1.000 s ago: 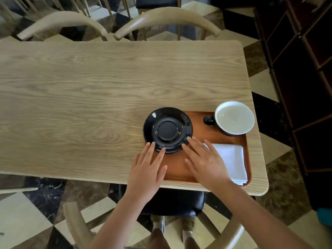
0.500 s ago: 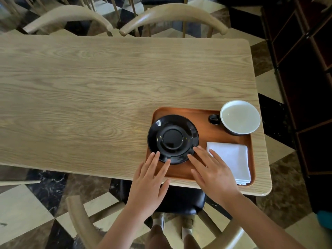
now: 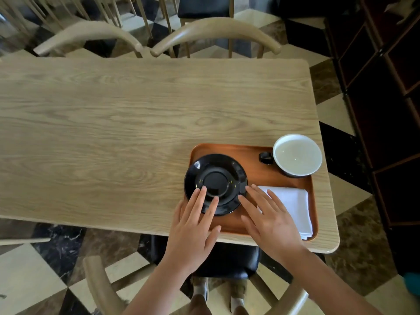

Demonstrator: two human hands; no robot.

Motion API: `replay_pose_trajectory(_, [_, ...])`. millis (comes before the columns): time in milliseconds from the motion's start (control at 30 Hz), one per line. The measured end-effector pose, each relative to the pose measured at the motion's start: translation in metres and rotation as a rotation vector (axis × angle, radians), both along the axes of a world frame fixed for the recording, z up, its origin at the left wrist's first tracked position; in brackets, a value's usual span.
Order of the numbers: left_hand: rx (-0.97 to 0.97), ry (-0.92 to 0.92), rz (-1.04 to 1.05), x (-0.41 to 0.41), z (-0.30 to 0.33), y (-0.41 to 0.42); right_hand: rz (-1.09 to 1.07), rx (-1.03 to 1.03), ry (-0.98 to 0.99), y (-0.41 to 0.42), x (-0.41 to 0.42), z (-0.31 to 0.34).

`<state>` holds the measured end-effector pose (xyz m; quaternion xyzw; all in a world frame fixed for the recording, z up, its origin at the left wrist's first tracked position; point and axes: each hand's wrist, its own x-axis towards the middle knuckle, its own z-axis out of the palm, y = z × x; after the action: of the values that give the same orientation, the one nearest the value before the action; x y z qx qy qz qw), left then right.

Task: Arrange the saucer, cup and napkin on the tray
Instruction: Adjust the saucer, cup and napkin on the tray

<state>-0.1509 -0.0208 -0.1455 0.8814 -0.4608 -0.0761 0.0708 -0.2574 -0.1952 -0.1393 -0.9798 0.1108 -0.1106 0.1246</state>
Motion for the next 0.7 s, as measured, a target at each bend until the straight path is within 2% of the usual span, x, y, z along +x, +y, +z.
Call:
replay_pose_trajectory(133, [-0.13,-0.073,-0.071,0.021,0.023,-0.063,-0.089,-0.064,-0.097,-0.041,0.006,0.021])
replay_pose_trajectory(267, [-0.18,-0.098,-0.14,0.032,0.04,-0.139,-0.293,-0.117,-0.069,-0.094,0.006,0.035])
replay_pose_trajectory(333, [-0.157,-0.086,-0.172,0.032,0.038,-0.166,-0.416,-0.046,0.025,-0.116,0.003,0.034])
replay_pose_trajectory(400, [-0.099,-0.086,-0.199,0.031,0.033,-0.184,-0.511,0.121,0.118,-0.131,0.0,0.031])
replay_pose_trajectory(467, [-0.067,-0.076,-0.206,0.03,0.027,-0.192,-0.55,0.295,0.122,-0.139,-0.001,0.026])
replay_pose_trajectory(633, [-0.265,0.273,-0.103,0.029,0.018,-0.194,-0.554,0.544,0.015,-0.142,-0.003,0.022])
replay_pose_trajectory(700, [-0.307,0.36,-0.06,0.03,0.017,-0.194,-0.569,0.597,-0.032,-0.141,-0.005,0.022])
